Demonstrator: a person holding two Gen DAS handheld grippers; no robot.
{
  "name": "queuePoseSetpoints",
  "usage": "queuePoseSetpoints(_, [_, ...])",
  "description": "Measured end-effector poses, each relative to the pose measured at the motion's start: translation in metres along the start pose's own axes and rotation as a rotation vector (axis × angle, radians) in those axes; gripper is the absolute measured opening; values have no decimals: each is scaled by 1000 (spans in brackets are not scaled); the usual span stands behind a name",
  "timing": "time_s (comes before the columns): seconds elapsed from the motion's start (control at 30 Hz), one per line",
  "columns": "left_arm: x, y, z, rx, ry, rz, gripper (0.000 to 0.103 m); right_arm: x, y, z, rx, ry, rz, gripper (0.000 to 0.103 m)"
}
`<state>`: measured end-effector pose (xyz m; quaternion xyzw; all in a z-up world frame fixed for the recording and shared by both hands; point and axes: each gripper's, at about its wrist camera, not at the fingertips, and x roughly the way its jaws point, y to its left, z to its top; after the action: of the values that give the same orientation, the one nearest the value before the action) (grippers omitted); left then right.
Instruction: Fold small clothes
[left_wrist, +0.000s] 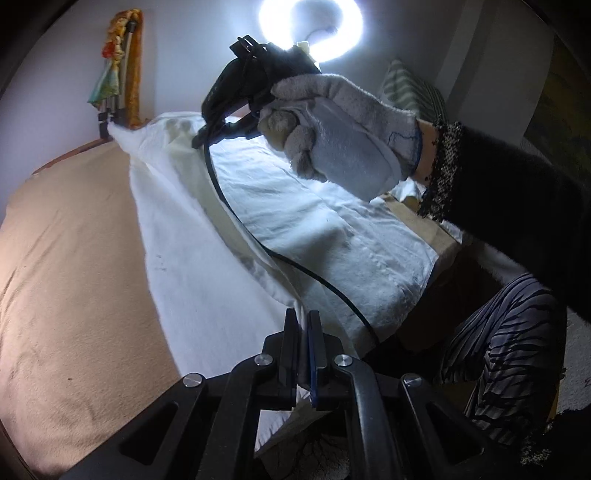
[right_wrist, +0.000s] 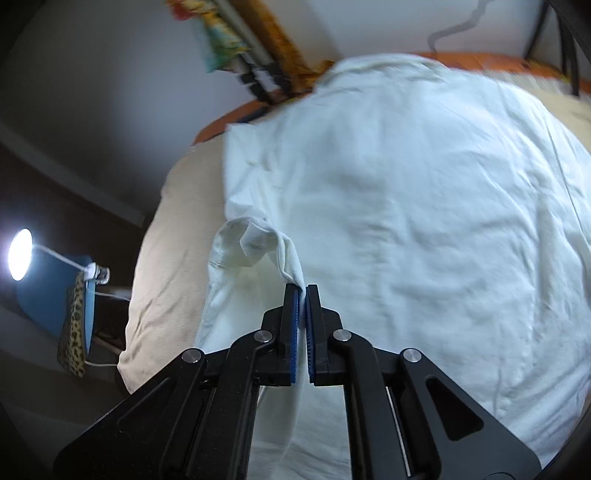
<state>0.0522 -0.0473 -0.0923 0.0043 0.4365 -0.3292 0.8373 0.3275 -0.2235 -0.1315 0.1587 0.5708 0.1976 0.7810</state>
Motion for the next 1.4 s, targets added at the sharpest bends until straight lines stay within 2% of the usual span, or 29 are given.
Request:
queuePoseSetpoints(0.1, [8, -5, -1, 13, 28, 5, 0, -1, -22, 1, 42, 19, -70, 5])
queuePoseSetpoints(0.17, [12, -8, -4, 27, 46, 17, 2, -5, -33, 2, 54, 24, -67, 6])
queuePoseSetpoints(0.2, [14, -10, -5, 27, 55, 9, 5, -9, -37, 3, 55, 32, -47, 7])
queuePoseSetpoints(0.23, [16, -13, -6, 26, 64, 1, 11, -12, -40, 3, 53, 37, -34, 12])
queuePoseSetpoints(0.27, [15, -14, -7, 25, 67, -7, 24, -17, -42, 3, 50, 33, -24, 17])
queuePoseSetpoints(0.3, [11, -18, -9, 29, 60, -15, 31, -21, -44, 2, 46, 25, -17, 25])
queuePoseSetpoints(0.33, [7, -21, -11, 36, 54, -22, 32, -26, -45, 1, 44, 17, -8, 29])
queuePoseSetpoints(0.43, [-13, -27, -20, 39, 39, -19, 36, -40, -41, -4, 17, 7, 49, 30])
queuePoseSetpoints(0.53, [-41, -20, -31, -9, -3, 15, 44, -57, -30, -10, -42, -20, 85, 30])
queuePoseSetpoints(0.63, [-57, 2, -40, -79, -31, 79, 45, -77, -19, -17, -93, -55, 146, 30])
queuePoseSetpoints(0.73, [-53, 25, -40, -164, -34, 103, 42, -89, -6, -13, -145, -93, 134, 30])
queuePoseSetpoints(0.83, [-40, 33, -33, -172, -49, 108, 38, -89, 7, 1, -173, -96, 120, 31])
queuePoseSetpoints(0.87, [-34, 35, -31, -162, -45, 102, 36, -87, 12, 6, -185, -98, 112, 34])
queuePoseSetpoints(0.93, [-21, 36, -26, -143, -29, 100, 34, -79, 23, 19, -215, -112, 98, 51])
queuePoseSetpoints(1.0, [-10, 37, -23, -128, -14, 87, 33, -65, 31, 32, -238, -121, 86, 55])
queuePoseSetpoints(1.23, [22, 44, -24, -85, 50, 71, 33, 17, 28, 92, -201, -83, 43, 55])
queuePoseSetpoints(1.37, [25, 42, -23, -56, 32, 71, 35, 50, 20, 116, -163, -74, 88, 54])
queuePoseSetpoints(1.4, [26, 42, -23, -52, 29, 69, 35, 56, 20, 120, -168, -72, 101, 37])
